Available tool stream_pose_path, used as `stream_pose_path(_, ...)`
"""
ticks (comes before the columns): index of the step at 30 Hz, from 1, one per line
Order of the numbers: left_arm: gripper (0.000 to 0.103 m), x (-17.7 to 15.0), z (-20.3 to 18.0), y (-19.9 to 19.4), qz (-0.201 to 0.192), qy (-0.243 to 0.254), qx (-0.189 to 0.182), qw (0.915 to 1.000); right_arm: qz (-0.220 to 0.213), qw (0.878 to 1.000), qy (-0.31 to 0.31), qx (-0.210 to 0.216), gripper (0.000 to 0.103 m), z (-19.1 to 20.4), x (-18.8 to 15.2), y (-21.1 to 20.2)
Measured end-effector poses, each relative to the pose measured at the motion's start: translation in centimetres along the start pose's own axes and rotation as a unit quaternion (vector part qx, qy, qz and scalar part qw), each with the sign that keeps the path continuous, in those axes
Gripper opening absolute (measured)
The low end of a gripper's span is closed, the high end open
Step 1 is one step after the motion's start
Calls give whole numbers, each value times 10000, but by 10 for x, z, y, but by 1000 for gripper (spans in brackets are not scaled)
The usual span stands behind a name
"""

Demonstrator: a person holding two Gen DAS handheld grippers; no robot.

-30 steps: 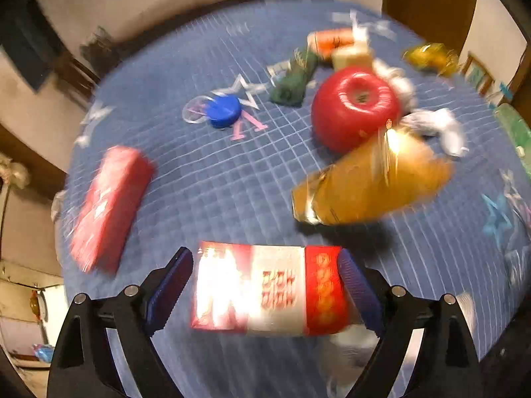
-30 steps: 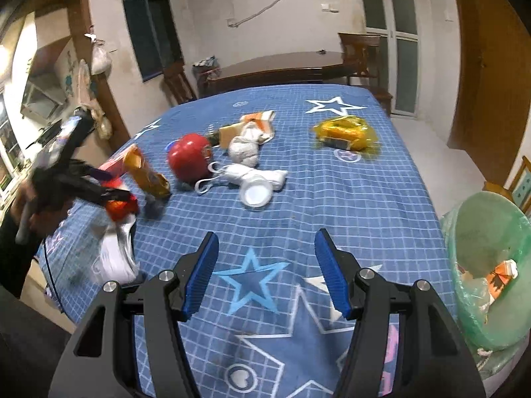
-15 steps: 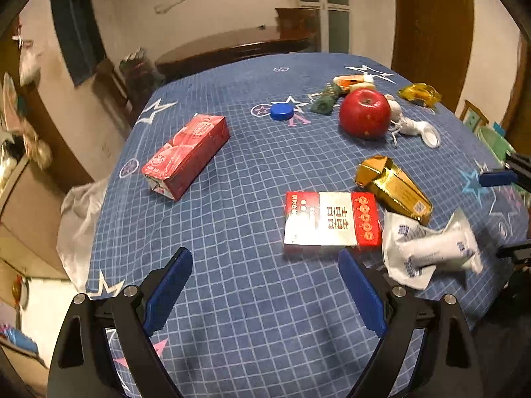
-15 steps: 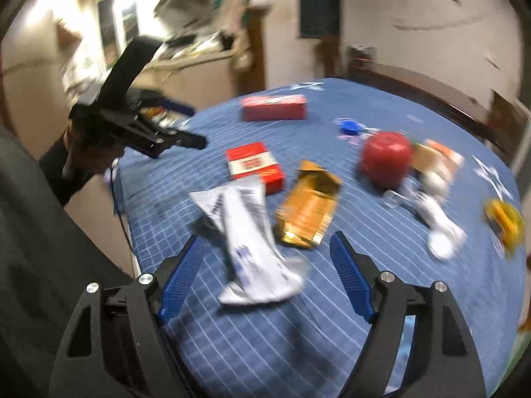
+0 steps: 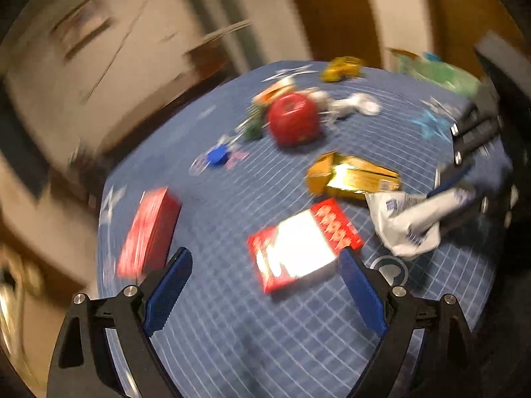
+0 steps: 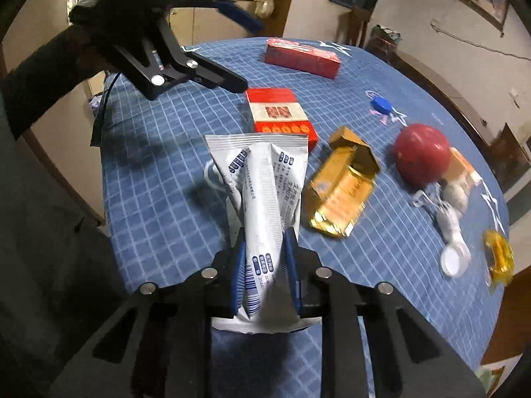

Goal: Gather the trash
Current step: 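Grasp the white snack wrapper with right tool while left tool holds the cigarette pack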

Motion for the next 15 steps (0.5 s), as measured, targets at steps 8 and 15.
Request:
stream_pose_path(8, 90, 4, -8, 31, 125, 1398, -975, 9853, -246, 9919, 1215, 291, 20, -22, -37, -50)
stream_pose_path(15, 91, -7, -15, 67, 508, 2119, -1605, 9627, -316, 9772, 2060, 406, 21, -38, -44, -44)
Point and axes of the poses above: each gripper's, at about its wrist camera, not at the fingertips, and y roughly the way its jaws point, z to its left, x to its top, the point moved 4 cm from there along y, roughly the way its jaws point, and after that the axes turned 1 degree about x, right-handed, at the moved point
